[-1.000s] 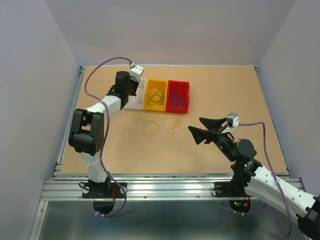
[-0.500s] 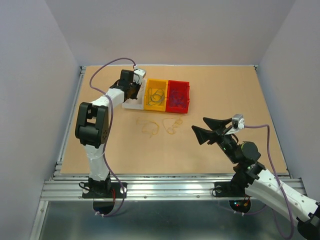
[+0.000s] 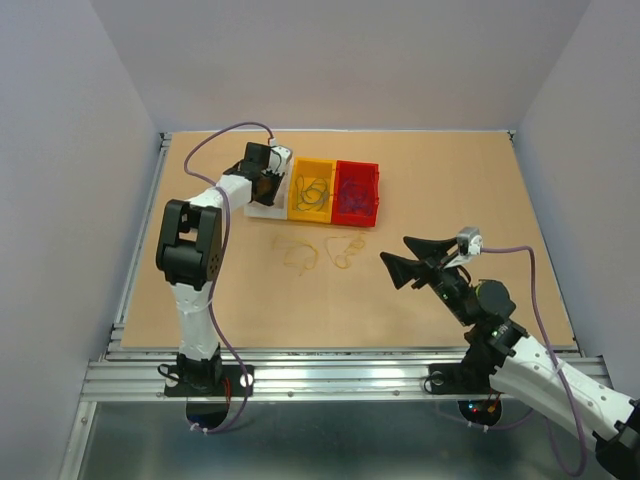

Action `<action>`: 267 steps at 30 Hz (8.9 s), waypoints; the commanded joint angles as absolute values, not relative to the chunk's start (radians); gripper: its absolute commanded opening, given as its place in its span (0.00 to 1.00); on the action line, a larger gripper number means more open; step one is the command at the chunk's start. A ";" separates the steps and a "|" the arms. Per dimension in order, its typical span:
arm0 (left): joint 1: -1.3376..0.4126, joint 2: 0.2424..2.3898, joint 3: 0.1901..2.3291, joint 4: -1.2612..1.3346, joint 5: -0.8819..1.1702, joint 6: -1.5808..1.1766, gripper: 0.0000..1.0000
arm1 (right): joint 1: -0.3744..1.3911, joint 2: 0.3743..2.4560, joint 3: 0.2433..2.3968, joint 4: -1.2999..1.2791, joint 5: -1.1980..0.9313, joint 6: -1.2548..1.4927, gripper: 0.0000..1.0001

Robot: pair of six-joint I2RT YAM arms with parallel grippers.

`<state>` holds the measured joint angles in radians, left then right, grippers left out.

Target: Untangle the cables

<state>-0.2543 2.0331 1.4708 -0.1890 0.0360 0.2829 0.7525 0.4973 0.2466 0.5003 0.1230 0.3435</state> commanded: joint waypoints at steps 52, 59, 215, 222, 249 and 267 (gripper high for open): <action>-0.827 1.893 1.239 0.002 0.008 0.497 0.98 | 0.750 0.508 0.325 0.319 0.192 0.350 0.88; -0.827 1.982 1.285 -0.021 0.009 0.500 0.80 | 0.750 0.502 0.324 0.321 0.192 0.353 0.88; -0.252 2.101 1.735 -0.117 0.035 0.282 0.00 | 0.750 0.454 0.301 0.319 0.186 0.319 0.87; -0.196 2.111 1.646 -0.055 0.054 0.261 0.00 | 0.750 0.437 0.295 0.319 0.184 0.318 0.87; -0.196 1.782 1.324 0.166 0.156 0.256 0.56 | 0.750 0.465 0.301 0.324 0.176 0.328 0.87; -0.187 1.404 1.065 0.248 0.201 0.310 0.72 | 0.750 0.408 0.270 0.344 0.216 0.292 1.00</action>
<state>-0.1940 1.6516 1.1370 0.1528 0.1654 0.2760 0.7525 0.4397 0.2859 0.2783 0.2039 0.3244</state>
